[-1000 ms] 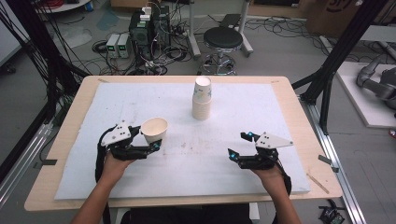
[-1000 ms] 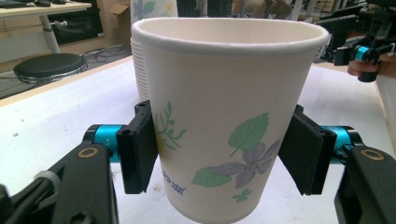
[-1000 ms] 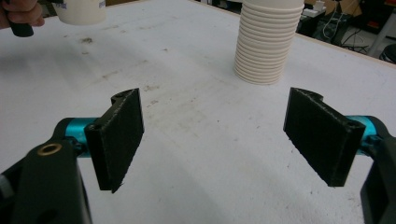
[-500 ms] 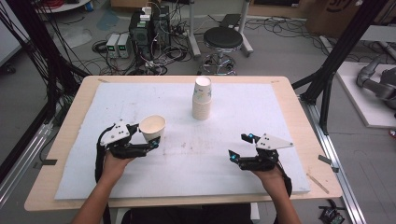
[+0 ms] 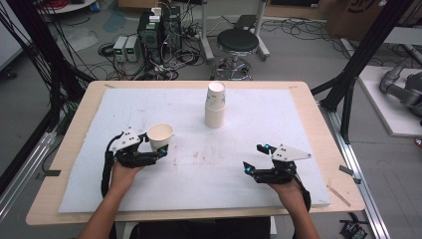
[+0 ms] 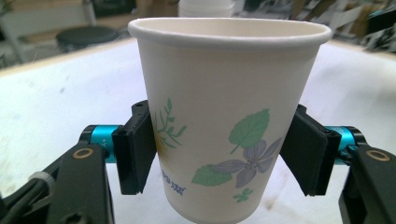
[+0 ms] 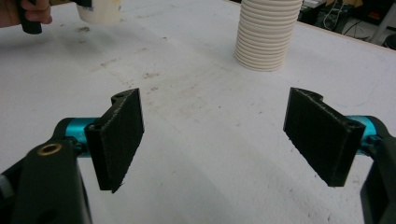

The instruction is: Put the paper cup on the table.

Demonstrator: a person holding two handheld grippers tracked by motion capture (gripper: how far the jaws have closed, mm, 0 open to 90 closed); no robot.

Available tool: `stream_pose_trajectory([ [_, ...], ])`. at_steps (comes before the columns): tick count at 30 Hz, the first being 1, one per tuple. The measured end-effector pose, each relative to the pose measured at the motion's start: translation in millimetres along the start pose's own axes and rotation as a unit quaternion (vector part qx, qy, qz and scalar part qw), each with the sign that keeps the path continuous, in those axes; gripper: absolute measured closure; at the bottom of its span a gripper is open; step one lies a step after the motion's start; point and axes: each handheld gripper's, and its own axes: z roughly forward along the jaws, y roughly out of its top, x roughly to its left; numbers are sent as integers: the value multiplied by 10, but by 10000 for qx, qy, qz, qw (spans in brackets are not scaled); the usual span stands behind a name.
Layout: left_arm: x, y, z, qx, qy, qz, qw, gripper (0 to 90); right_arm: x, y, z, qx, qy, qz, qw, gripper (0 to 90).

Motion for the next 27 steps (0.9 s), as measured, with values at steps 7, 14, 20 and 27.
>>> stream_pose_trajectory([
  [7,62,-65,103,416,361,-143,9984,321,10,-17,-35,7,-21,35,10000,205],
  [14,27,-105,180,838,460,37,9954,322,3,-19,-46,-6,-41,16,10000,205],
  [20,0,-114,134,940,535,97,9941,326,4,-21,-46,-1,-32,-1,10000,205],
  [27,-19,-154,71,1177,607,79,9912,300,-6,-26,-70,-6,-40,39,10000,205],
])
